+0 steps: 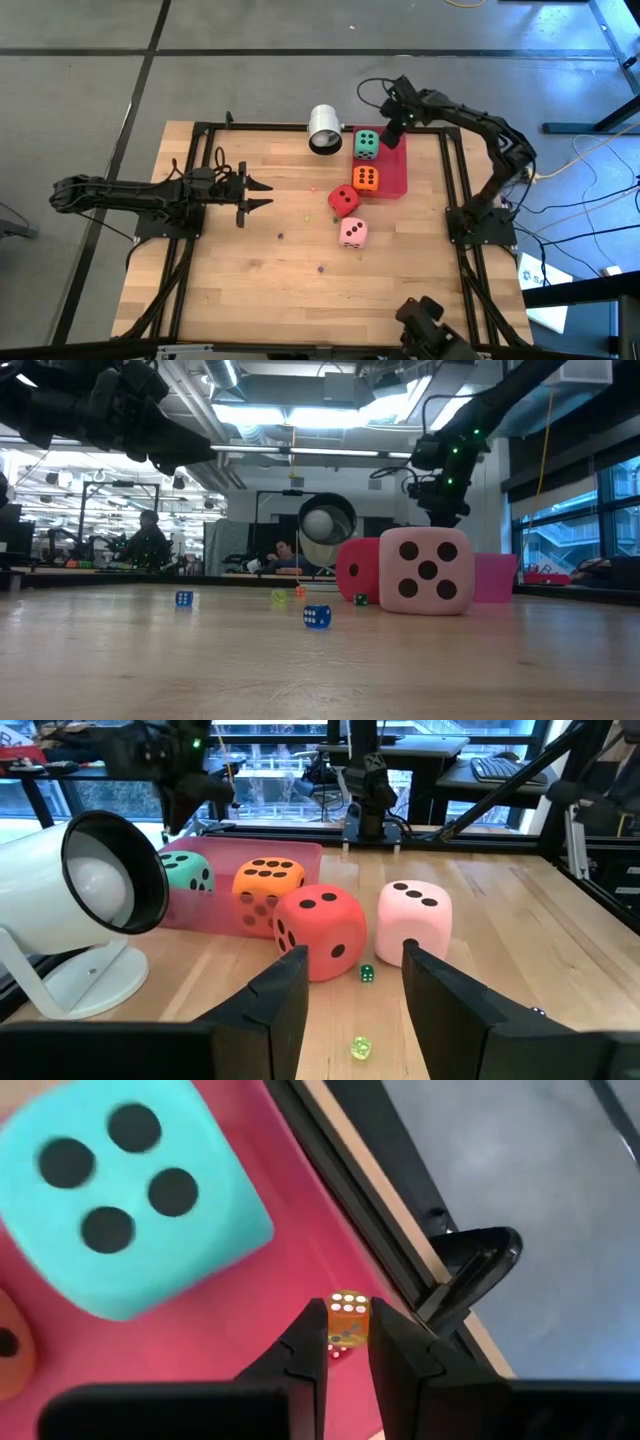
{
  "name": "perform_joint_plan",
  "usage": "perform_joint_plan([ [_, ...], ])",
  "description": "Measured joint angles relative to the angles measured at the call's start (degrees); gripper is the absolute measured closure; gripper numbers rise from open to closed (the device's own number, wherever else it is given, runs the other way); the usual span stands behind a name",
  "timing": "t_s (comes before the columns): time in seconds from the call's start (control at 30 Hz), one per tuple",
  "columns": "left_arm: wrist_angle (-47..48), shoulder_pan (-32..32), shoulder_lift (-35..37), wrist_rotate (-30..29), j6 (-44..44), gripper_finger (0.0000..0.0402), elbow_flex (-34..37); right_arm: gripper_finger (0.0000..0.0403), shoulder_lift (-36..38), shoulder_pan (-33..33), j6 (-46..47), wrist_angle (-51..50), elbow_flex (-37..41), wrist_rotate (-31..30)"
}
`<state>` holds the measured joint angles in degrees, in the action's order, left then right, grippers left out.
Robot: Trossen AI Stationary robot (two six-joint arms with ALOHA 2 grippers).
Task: Pick & Place Dice
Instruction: Put the small yellow dice into the red bin
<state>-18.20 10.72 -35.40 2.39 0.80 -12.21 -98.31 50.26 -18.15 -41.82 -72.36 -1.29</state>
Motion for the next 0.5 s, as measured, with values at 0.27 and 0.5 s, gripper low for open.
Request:
perform_joint_plan([
  [0.27,0.0,0.0,0.0,0.0,0.0,0.0245,0.0,0.035,-5.3,-0.9,-3.4,-3.2,-2.3,-4.3],
  [0.5,0.0,0.0,0.0,0.0,0.0,0.0245,0.0,0.035,-8.0,-1.4,-3.6,-3.0,-2.3,-4.3],
])
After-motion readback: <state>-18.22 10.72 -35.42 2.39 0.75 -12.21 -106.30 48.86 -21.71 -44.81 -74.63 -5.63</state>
